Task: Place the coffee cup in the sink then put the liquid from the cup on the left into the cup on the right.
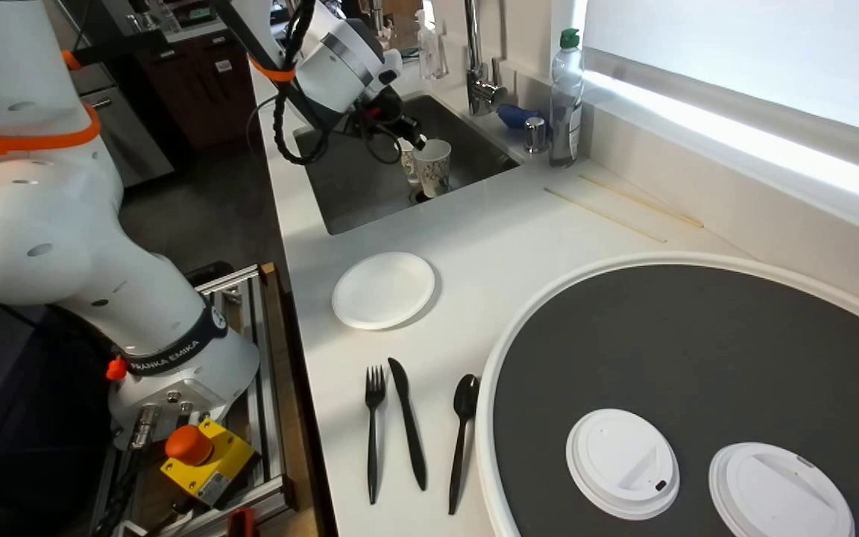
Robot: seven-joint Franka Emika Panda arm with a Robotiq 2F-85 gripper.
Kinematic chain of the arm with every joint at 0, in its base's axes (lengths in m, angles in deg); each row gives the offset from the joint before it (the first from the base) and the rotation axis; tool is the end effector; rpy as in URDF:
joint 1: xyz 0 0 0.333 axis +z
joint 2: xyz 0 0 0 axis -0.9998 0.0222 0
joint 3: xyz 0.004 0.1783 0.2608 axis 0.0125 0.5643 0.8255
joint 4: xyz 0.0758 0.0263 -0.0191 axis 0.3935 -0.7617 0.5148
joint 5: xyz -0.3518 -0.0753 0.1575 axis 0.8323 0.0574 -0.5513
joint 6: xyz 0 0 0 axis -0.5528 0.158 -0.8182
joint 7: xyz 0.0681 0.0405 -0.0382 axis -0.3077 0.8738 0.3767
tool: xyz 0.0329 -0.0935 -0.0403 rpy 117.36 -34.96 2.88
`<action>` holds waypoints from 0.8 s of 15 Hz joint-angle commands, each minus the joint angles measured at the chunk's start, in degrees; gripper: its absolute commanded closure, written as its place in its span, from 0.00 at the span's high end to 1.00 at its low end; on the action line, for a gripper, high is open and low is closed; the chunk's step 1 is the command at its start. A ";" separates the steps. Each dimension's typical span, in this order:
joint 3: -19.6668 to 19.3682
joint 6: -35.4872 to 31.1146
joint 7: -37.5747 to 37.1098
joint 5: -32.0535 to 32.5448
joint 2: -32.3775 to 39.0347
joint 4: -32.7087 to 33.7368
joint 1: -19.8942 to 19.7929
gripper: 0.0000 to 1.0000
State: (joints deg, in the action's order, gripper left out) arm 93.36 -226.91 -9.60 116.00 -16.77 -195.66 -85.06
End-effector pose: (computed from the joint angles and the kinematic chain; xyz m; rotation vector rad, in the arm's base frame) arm 0.4307 0.3188 0.2517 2.9489 0.5777 0.8122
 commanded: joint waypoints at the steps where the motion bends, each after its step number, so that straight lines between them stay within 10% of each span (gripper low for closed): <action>1: -0.24 1.77 -0.44 0.32 1.08 0.36 0.64 0.01; 12: -3.04 3.82 -7.32 7.33 9.62 6.89 4.06 0.01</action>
State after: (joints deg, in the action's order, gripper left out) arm 91.49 -224.06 -13.27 120.16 -10.11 -191.55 -82.51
